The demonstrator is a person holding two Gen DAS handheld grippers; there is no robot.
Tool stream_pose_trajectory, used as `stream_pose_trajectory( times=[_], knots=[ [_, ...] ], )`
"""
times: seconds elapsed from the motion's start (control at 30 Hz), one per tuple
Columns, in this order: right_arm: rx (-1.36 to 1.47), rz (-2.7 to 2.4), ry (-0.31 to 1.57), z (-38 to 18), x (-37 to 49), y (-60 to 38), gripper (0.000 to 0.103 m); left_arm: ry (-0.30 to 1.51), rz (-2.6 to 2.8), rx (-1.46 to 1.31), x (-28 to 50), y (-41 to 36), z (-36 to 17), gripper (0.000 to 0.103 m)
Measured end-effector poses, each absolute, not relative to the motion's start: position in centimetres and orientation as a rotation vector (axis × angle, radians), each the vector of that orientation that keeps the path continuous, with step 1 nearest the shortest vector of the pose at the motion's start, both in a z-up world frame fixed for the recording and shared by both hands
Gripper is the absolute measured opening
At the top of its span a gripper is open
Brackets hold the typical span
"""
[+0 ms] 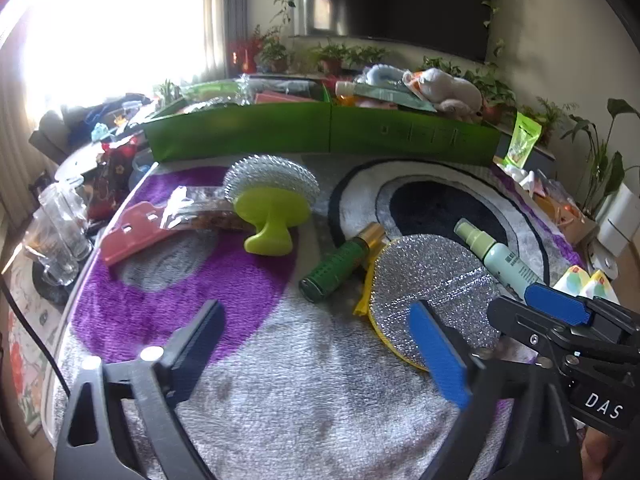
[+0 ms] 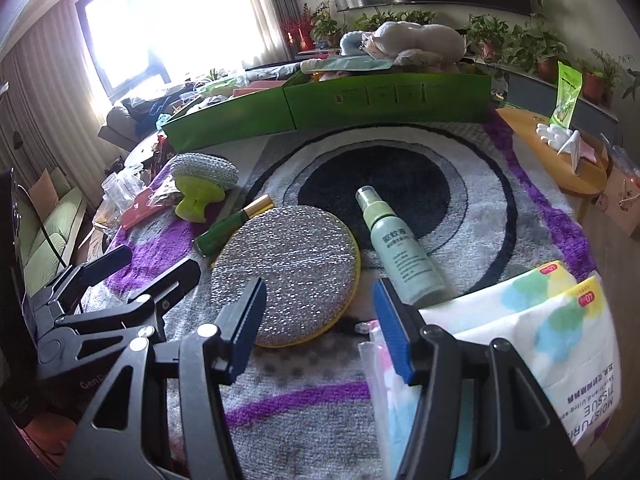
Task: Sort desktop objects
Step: 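Move the left gripper toward the round silver glitter sponge pad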
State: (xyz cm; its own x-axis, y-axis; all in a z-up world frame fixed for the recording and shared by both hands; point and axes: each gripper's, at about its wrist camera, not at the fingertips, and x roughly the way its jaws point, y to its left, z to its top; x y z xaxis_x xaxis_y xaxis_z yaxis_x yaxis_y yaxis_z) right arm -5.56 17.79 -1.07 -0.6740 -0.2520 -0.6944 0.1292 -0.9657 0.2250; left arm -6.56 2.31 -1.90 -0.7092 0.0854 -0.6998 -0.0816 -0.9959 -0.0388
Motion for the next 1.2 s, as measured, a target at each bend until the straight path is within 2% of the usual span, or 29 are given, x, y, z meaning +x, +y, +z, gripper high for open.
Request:
stream_pose_trajectory(
  times=[0.37, 0.57, 0.73, 0.8, 0.9, 1.0, 1.03, 1.1, 1.2],
  knots=[
    [1.226, -2.652, -0.247, -1.3, -7.5, 18.2, 0.056, -0.026, 2.755, -1.251, -7.9, 3.2, -2.8, 0.079],
    [1.286, -2.612, -0.240, -1.5, -8.5, 17.7, 0.058, -0.057, 2.726, -1.265, -8.4, 3.0, -2.9, 0.063],
    [1.326, -2.562, -0.273, -2.0, -9.4, 17.8, 0.057, -0.097, 2.707, -1.283, -8.9, 2.7, -2.9, 0.062],
    [1.333, -2.554, -0.271, -2.2, -9.6, 17.6, 0.056, -0.112, 2.697, -1.288, -9.1, 2.6, -3.0, 0.062],
    [1.349, -2.508, -0.313, -2.5, -9.8, 17.7, 0.048, -0.116, 2.691, -1.289, -9.2, 2.7, -3.0, 0.061],
    [1.345, -2.495, -0.321, -2.5, -9.8, 17.8, 0.047, -0.122, 2.679, -1.289, -9.4, 2.8, -3.0, 0.061],
    [1.343, -2.492, -0.326, -2.5, -9.8, 17.8, 0.046, -0.120, 2.677, -1.287, -9.4, 2.9, -3.0, 0.060],
    [1.339, -2.482, -0.341, -2.4, -9.7, 17.9, 0.045, -0.112, 2.652, -1.275, -9.3, 3.3, -2.8, 0.050],
    [1.334, -2.467, -0.365, -2.2, -9.6, 18.1, 0.040, -0.069, 2.647, -1.260, -9.1, 3.9, -2.6, 0.049]
  ],
)
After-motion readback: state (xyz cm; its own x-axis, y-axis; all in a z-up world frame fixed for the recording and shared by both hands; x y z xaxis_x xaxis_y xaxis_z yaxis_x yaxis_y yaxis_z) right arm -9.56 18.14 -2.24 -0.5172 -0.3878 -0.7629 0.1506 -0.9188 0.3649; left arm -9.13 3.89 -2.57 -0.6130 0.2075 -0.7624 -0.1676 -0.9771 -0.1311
